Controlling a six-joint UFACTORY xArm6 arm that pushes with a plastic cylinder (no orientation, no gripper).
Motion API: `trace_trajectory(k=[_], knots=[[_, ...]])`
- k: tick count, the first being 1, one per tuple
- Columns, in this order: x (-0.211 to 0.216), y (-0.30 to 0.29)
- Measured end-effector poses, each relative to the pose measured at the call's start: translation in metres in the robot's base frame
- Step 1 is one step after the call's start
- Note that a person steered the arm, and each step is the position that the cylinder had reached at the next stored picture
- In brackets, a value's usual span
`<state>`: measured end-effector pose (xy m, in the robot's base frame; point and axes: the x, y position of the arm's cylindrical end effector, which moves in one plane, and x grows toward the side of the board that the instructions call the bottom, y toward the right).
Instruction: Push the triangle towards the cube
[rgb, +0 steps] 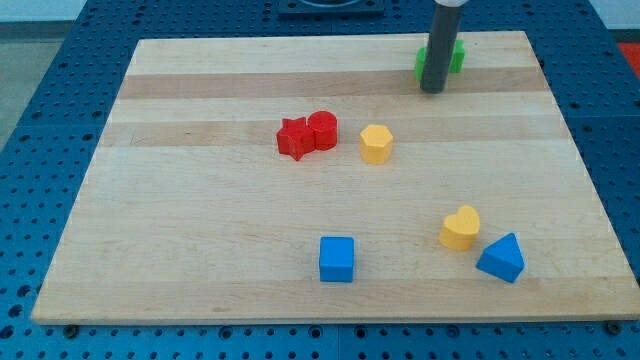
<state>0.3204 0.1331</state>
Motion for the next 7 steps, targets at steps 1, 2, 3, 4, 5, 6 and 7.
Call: trace_trajectory(k=[1,2,3,4,5,6,7], knots=[[0.014,0.012],[0.014,0.012],[0.014,0.012],[0.012,0.012],[0.012,0.012],[0.016,0.012],[0.067,0.062]])
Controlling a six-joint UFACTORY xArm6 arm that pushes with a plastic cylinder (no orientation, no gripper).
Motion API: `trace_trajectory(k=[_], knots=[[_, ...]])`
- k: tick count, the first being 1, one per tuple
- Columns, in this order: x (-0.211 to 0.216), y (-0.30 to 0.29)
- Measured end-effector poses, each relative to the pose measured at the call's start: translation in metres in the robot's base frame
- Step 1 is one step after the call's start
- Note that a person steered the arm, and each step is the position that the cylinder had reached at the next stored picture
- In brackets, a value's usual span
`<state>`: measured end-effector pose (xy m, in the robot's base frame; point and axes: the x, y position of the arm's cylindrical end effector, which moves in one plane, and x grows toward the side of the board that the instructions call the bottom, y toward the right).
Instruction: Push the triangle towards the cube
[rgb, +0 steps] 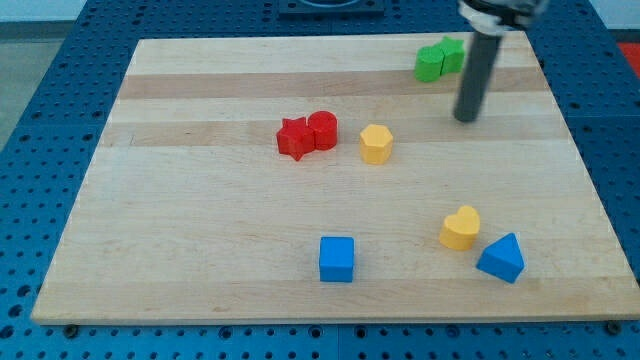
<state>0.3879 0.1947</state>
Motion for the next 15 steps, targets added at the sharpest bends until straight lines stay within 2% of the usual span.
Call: trace_trajectory(k=[1,3,4,5,7,12,14,15], knots=[[0.057,0.019],[0.117,0.018],[0.163,0.025],[0.176,0.051],[0.183,-0.047],[0.183,-0.063],[0.22,-0.057],[0.209,-0.092]])
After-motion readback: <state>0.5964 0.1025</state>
